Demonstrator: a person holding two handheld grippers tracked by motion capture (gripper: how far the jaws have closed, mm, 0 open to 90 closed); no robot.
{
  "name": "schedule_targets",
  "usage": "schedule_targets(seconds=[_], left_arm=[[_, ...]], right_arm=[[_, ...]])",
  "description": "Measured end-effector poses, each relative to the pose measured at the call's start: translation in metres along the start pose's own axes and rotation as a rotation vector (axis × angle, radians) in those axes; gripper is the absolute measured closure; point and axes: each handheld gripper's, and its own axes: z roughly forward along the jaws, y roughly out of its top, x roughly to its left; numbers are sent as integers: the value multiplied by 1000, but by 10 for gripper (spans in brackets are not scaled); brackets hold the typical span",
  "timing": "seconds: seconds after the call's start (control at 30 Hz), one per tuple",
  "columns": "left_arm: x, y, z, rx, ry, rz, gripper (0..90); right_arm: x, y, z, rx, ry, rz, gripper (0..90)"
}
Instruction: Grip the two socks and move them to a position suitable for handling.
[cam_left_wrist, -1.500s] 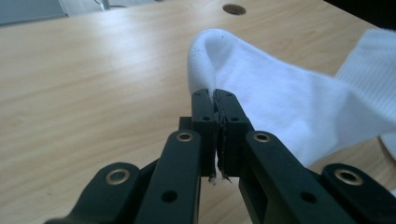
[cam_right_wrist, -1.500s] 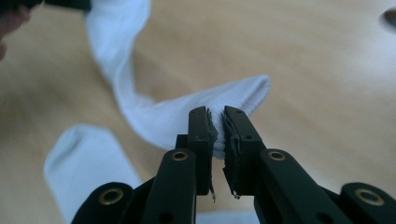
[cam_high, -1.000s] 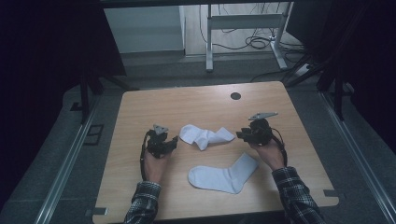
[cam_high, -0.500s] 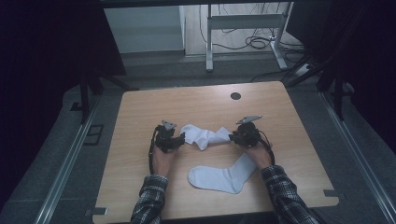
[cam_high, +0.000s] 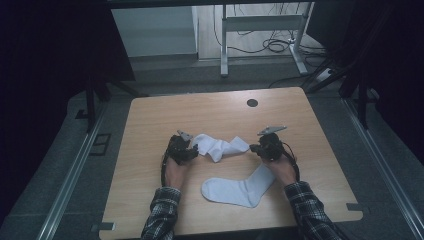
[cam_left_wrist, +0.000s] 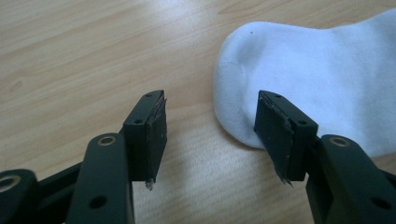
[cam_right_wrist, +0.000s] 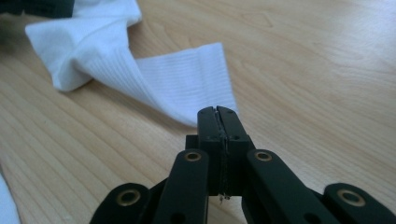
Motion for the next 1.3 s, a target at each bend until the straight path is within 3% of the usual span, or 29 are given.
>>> schedule_targets(seconds=[0.1,0.27,0.43,0.63,0.7,0.77,0.83,0.9,1.07,1.23,1.3], left_arm=[[0,-3,-4,4,1,5,436],[3,-12,-13,10,-24,0,435],[7,-21,-23,19,-46,-1,435],[15,-30,-30,24,-79,-33,430],[17,-30,-33,28,-76,-25,399],[16,-26,-39,-10,-93,-29,406],[13,-16,-47,-55,-139,-38,411],[3,-2,-55,-92,-191,-7,419],[-28,25,-57,-118,-295,56,436],[-61,43,-41,-95,-332,152,439],[-70,47,-34,-87,-340,167,439]], right_arm=[[-2,3,0,-20,-15,2,797],[-5,6,14,-20,-37,1,729],[-3,7,22,-38,-40,4,712],[3,10,17,-41,-28,-18,712],[4,10,15,-44,-20,-17,707],[4,10,13,-45,-16,-20,705],[4,10,11,-41,-6,-9,699],[3,8,9,-33,4,-2,694],[2,-1,-3,-21,24,-8,660],[-5,-22,-21,-7,4,-6,613],[-12,-32,-28,-3,0,5,602]])
